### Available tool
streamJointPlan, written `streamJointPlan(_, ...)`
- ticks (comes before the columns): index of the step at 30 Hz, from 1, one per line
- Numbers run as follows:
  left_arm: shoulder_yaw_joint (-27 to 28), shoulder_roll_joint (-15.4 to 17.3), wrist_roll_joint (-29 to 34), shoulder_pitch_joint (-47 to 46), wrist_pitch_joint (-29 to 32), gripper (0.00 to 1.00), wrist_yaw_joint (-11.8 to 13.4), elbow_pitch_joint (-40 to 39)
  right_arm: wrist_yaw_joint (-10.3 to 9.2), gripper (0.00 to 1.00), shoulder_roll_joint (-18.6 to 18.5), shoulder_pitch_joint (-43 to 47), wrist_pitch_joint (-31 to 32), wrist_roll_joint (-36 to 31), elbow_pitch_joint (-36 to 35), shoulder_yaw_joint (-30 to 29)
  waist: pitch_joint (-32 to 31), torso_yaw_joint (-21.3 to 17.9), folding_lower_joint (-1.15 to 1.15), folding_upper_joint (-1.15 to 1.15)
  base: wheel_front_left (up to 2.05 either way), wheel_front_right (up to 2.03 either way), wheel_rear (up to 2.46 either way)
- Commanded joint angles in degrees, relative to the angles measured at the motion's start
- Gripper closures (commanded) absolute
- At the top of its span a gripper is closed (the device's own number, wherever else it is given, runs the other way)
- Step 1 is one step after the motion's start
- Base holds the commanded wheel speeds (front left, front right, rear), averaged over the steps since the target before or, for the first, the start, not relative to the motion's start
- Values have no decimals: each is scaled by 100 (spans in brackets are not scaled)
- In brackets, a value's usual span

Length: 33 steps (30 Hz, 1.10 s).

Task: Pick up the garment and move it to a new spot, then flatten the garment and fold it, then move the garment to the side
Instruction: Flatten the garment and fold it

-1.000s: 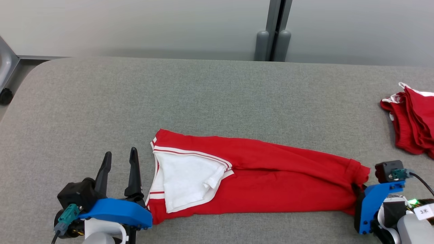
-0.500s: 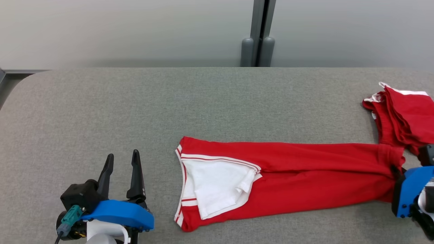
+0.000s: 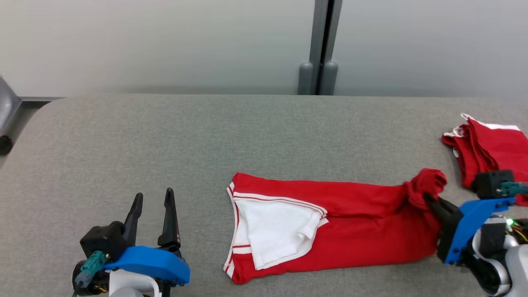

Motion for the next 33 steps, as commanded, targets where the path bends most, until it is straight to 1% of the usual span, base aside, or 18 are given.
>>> streamJointPlan(1,-6,20,-9,-8,-3,0,-2,4,1,100,24,64,27,75,-137,57,-27,39,0,0,0,0,0)
streamJointPlan(7,-27,31,-29,4,28,0,1,-18,1,100,222,27,188,332,-875,587,-137,316,0,0,0,0,0)
streamJointPlan(10,-47,14,-21,0,36,0,-11,-18,1,100,381,-78,235,502,-1015,875,-155,476,0,0,0,0,0)
streamJointPlan(12,-35,-12,-44,12,28,0,-16,-16,1,100,491,-154,238,582,-981,1057,-158,568,0,0,0,0,0)
streamJointPlan(21,-56,-172,-48,-82,-18,0,-88,44,1,100,1058,-708,-94,736,-160,1605,-20,986,0,0,0,0,0)
streamJointPlan(25,-45,-281,-73,-129,-37,0,-153,82,1,100,1240,-982,-216,751,351,1767,84,1137,0,0,0,0,0)
streamJointPlan(30,-52,-417,-22,-179,-53,0,-241,147,2,100,1345,-1262,-373,779,1005,1984,185,1285,0,0,0,0,0)
streamJointPlan(31,-43,-437,-12,-192,-59,0,-256,159,1,96,1366,-1318,-412,802,1121,2012,199,1300,0,0,0,0,0)
streamJointPlan(32,-36,-460,1,-199,-63,0,-259,173,1,63,1386,-1359,-439,808,1240,2055,209,1309,0,0,0,0,0)
streamJointPlan(33,-30,-480,12,-200,-64,0,-276,187,1,25,1404,-1382,-454,826,1344,2109,216,1314,0,0,0,0,0)
